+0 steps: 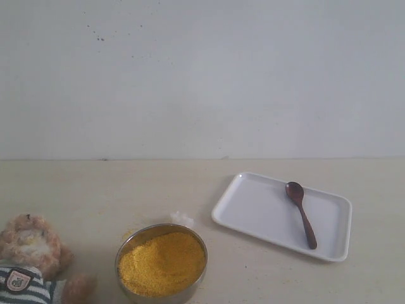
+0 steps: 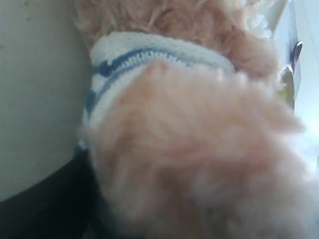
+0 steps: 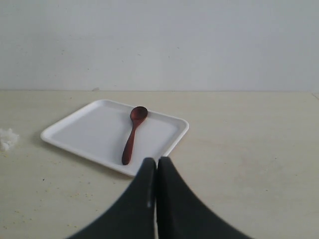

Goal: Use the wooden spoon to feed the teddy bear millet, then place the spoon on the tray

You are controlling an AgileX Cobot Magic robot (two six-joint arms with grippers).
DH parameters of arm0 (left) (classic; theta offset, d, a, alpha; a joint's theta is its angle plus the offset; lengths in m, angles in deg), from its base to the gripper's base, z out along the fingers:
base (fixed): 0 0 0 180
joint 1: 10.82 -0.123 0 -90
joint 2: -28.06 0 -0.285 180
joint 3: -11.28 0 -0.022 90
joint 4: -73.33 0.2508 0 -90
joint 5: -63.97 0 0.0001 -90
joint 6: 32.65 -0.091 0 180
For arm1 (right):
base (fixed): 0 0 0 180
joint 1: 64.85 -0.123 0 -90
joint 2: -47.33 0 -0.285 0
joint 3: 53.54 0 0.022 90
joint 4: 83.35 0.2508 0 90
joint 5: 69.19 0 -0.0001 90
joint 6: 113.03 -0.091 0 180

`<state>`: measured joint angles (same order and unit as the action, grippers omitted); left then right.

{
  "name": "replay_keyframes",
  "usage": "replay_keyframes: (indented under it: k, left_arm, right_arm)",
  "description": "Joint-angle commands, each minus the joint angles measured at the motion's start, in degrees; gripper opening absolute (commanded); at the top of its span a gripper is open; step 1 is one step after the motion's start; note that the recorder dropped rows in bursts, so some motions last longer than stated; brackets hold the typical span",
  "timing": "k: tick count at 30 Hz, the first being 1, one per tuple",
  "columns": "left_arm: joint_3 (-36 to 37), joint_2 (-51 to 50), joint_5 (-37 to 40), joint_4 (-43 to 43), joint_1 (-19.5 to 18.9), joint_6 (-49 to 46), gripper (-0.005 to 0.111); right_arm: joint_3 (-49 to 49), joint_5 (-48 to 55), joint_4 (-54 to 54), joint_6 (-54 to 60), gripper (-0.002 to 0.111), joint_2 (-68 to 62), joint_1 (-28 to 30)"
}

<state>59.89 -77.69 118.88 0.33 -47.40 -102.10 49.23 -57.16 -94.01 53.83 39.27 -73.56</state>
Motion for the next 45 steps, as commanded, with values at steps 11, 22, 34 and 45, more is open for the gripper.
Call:
replay_keyframes:
  k: [11, 22, 34, 45]
  left_arm:
    - [-6.4, -0.7, 6.4, 10.8, -8.7, 12.4, 0.075]
    - [-6.4, 1.7, 15.1, 0.4, -17.2, 11.3, 0.075]
    - [-6.4, 6.5, 15.1, -12.2, -20.2, 8.9, 0.062]
    - [-2.6, 12.3, 15.1, -17.6, -20.2, 4.3, 0.004]
  right_arm:
    - [0.0, -0.2, -0.2, 0.1, 0.000, 0.3, 0.1]
    - [0.0, 0.6, -0.2, 0.1, 0.000, 0.3, 0.1]
    - [0.0, 0.6, -0.2, 0.1, 0.000, 0.3, 0.1]
    - [0.0, 0.6, -0.2, 0.1, 0.000, 0.3, 0.1]
